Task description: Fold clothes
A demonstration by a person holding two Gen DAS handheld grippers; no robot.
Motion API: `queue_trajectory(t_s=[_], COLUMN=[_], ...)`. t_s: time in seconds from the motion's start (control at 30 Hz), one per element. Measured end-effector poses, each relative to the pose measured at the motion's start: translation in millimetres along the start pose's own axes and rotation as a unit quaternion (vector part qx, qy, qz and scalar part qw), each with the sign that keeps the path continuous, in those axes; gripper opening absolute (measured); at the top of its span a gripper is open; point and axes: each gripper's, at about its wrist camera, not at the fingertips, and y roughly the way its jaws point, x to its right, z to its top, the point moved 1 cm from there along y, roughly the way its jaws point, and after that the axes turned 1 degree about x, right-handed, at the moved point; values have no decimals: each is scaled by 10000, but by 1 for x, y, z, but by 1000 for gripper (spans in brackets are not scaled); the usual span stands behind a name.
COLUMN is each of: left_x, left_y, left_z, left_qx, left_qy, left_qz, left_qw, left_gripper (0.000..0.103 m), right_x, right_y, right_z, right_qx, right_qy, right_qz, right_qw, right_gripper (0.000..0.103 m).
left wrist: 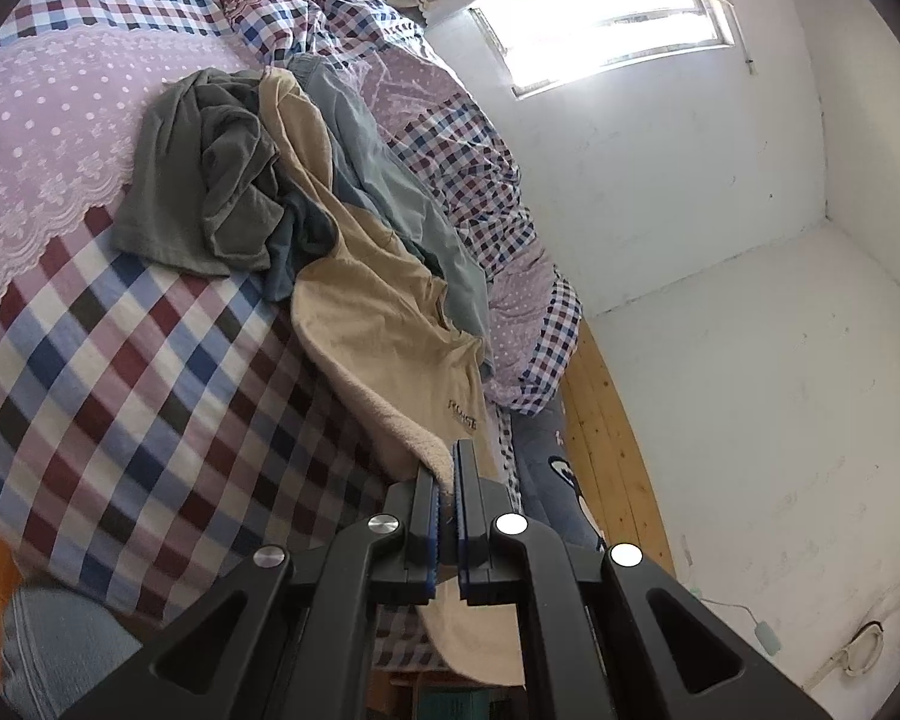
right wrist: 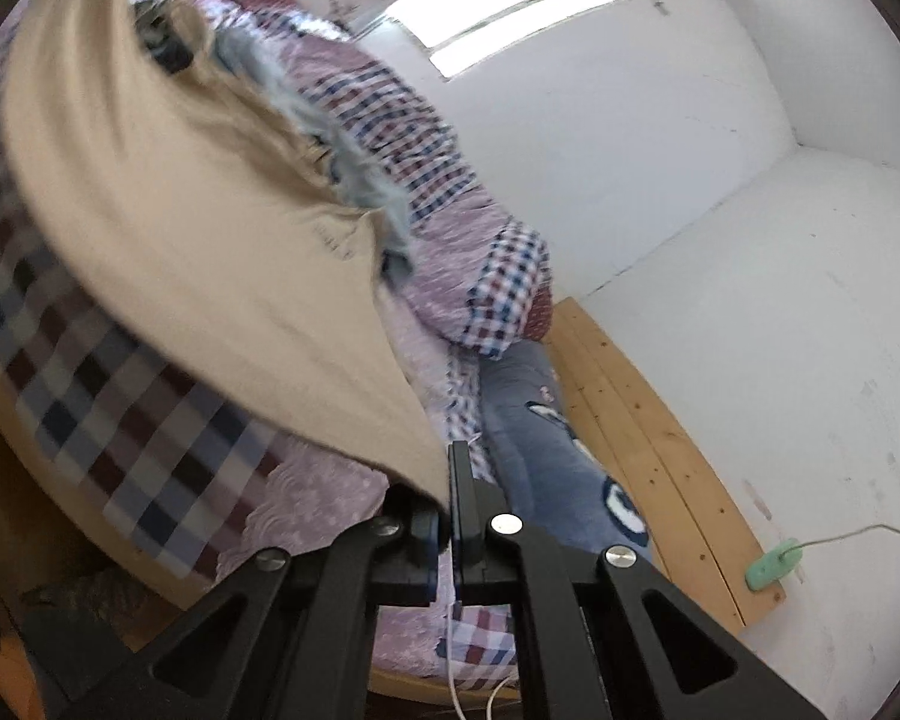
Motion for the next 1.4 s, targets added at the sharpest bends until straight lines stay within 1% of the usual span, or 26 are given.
queue_trajectory(t_s=[0.23, 0.4, 0.53, 0.63, 0.7, 0.77, 0.9, 0.97, 1.03, 1.17, 1.27, 1.4], left_x=[7, 12, 19, 27, 33, 39, 31, 25, 19, 7, 2, -6], left_y=[-30, -57, -77, -94, -105, -115, -105, -94, -79, -50, -30, 2], left_z=[-16, -25, -33, -39, -41, -43, -37, -34, -31, -24, -14, 8], left_qx=[-56, -128, -164, -101, -51, -25, -91, -164, -310, -533, -576, -550], left_qy=[76, 104, 154, 240, 293, 332, 235, 106, -18, -228, -311, -444], left_qz=[74, 43, -29, -141, -290, -415, -218, -117, 58, 350, 445, 578], left_qw=[9999, 9999, 9997, 9996, 9991, 9986, 9994, 9997, 9995, 9977, 9969, 9958], left_gripper=[2, 2, 2, 2, 2, 2, 2, 2, 2, 2, 2, 2], right_x=[28, 49, 61, 70, 75, 72, 62, 55, 47, 35, 31, 20], right_y=[-22, -40, -65, -80, -89, -84, -70, -59, -44, -11, 18, 67], right_z=[0, -1, -2, -1, 0, 2, 6, 10, 13, 19, 27, 39], right_qx=[-127, -157, -35, 63, 104, 48, -89, -156, -235, -382, -465, -660], right_qy=[333, 550, 633, 704, 734, 675, 535, 427, 297, 152, 137, 57], right_qz=[174, 306, 337, 526, 653, 802, 1104, 1303, 1524, 1765, 1917, 2180], right_qw=[9992, 9979, 9974, 9961, 9951, 9945, 9924, 9904, 9876, 9834, 9803, 9737], right_gripper=[0, 0, 0, 0, 0, 0, 0, 0, 0, 0, 0, 0])
